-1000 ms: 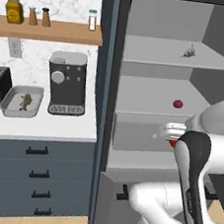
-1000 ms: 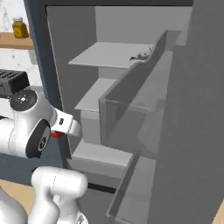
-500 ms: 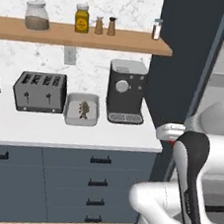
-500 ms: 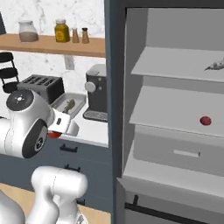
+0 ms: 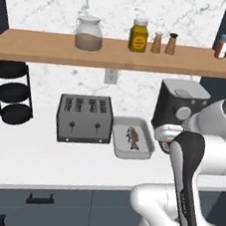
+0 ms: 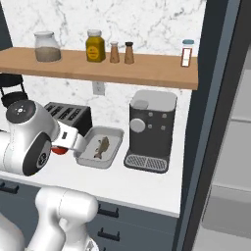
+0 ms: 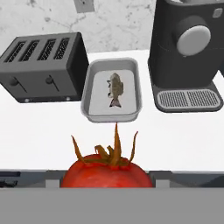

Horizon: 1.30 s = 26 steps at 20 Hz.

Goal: Place one tomato and one fish in each tupperware on the nearby counter, to pack two identical lunches.

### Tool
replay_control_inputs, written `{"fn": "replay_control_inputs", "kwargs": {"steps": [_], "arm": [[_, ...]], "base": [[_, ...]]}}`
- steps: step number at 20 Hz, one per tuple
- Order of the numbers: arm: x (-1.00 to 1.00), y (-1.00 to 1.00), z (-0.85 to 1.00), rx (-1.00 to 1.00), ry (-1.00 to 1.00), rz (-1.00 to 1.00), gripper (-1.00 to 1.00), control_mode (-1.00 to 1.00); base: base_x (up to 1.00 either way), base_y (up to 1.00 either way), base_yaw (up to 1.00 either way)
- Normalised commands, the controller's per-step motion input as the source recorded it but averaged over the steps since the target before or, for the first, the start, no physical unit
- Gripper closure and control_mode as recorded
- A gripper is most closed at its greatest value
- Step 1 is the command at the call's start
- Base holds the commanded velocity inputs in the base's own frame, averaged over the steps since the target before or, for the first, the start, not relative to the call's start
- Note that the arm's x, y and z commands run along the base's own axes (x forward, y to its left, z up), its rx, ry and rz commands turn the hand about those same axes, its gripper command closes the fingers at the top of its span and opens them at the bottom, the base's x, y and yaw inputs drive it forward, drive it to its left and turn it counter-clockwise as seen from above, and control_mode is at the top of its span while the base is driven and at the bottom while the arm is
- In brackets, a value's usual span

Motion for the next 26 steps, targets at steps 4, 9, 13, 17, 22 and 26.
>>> {"fn": "replay_control_inputs", "kwargs": {"steps": [4, 9, 13, 17, 22, 26], "arm": [[0.00, 0.00, 0.00, 0.00, 0.00, 0.00, 1.00, 1.00], [0.63, 0.19, -0.47, -0.03, 0.00, -0.06, 1.00, -1.00], [1.00, 0.30, -0.78, -0.02, 0.00, -0.06, 1.00, -1.00], [1.00, 0.20, -0.77, 0.00, 0.04, -0.01, 1.00, -1.00], [0.97, 0.02, -0.46, 0.01, 0.09, 0.00, 1.00, -1.00], [0.90, 0.00, -0.37, 0.02, 0.09, 0.00, 1.00, -1.00]], "base": [[0.59, 0.53, -0.10], [0.10, 0.05, -0.02], [0.00, 0.00, 0.00], [0.00, 0.00, 0.00], [0.00, 0.00, 0.00], [0.00, 0.00, 0.00]]}}
